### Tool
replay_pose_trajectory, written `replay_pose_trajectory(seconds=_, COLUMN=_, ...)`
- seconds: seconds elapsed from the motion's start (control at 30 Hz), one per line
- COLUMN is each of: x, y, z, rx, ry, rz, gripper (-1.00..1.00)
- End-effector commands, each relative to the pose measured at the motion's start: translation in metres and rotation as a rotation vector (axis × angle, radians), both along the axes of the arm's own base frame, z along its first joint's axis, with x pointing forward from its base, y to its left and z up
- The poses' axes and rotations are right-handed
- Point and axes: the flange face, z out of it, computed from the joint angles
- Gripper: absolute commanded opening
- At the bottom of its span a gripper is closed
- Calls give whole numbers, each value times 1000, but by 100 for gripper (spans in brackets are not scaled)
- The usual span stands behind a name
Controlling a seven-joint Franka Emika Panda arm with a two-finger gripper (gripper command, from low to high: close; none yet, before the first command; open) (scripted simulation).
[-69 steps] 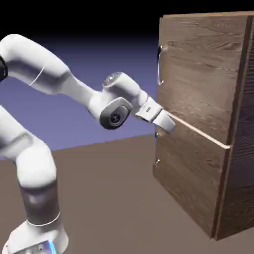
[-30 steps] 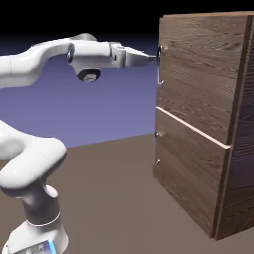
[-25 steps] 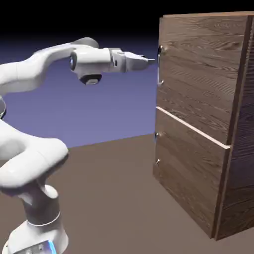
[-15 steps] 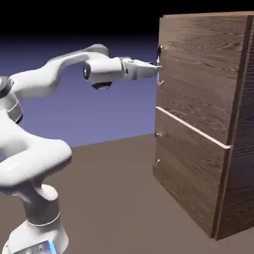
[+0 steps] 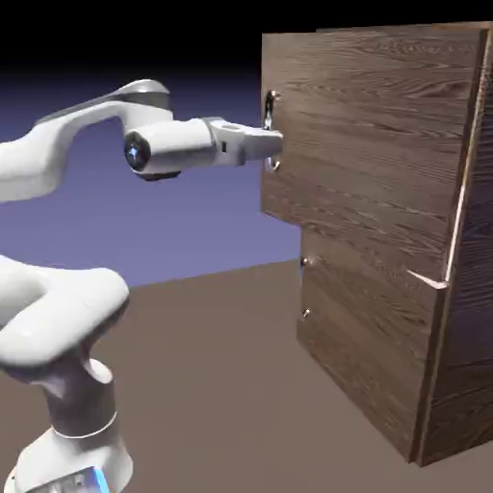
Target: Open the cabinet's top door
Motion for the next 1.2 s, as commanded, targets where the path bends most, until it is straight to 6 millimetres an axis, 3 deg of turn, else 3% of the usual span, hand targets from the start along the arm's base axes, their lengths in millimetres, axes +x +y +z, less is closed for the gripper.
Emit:
replay_pose_trajectory(seconds=0.0, x=-8, y=-7, z=0, rx=-1, ry=0, rz=24, gripper=-100)
replay_pose_trajectory(seconds=0.2, x=-48, y=-45, z=0, rx=-1, ry=0, rz=156, gripper=-100)
replay_pose_trajectory(seconds=0.43, x=-80, y=-86, z=0, rx=-1, ry=0, rz=281, gripper=-100)
replay_pose_trajectory(seconds=0.87, x=-122, y=-163, z=0, rx=-1, ry=0, rz=490, gripper=-100)
replay_pose_trajectory(seconds=1.17, x=-144, y=-232, z=0, rx=-1, ry=0, rz=665, gripper=-100)
